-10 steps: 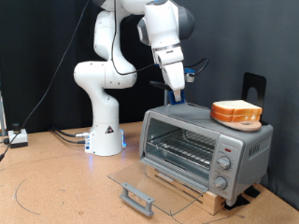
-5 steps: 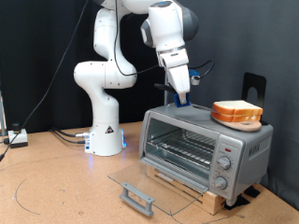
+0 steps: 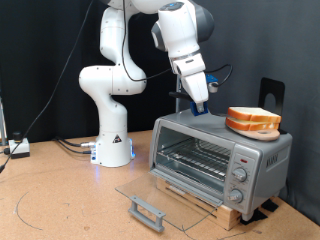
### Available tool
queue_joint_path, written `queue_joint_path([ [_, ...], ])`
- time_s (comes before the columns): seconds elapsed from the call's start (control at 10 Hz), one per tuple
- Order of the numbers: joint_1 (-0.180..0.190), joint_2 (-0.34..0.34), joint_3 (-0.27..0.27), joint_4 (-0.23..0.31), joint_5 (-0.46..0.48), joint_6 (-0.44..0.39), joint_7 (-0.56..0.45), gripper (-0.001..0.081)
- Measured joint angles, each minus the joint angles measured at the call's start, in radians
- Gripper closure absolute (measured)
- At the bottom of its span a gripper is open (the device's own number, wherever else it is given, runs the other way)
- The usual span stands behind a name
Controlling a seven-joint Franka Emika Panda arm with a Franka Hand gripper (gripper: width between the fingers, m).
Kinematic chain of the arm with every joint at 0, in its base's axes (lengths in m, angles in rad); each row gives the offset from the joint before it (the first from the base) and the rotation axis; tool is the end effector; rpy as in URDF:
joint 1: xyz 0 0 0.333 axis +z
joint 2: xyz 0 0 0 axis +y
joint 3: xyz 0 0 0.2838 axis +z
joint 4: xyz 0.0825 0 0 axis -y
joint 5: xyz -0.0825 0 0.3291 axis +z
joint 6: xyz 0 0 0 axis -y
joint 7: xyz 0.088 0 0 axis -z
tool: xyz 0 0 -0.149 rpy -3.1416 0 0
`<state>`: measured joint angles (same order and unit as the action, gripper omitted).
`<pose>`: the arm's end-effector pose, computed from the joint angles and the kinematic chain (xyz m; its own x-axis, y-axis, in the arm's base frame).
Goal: Make a piece of toast with the oven
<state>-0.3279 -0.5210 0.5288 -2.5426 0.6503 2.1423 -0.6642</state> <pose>0.3670 0.1164 0.3909 0.8748 0.4271 0.2287 0.4734 -0.8539 -0.2161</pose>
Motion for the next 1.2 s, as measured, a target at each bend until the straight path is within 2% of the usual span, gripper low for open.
queue_joint_path([
  [0.7,0.001,0.074,0.025,0.03,0.025,-0.003,0.0,0.0413],
  [1.2,0.016,0.132,0.101,0.069,0.06,0.046,0.008,0.0413],
])
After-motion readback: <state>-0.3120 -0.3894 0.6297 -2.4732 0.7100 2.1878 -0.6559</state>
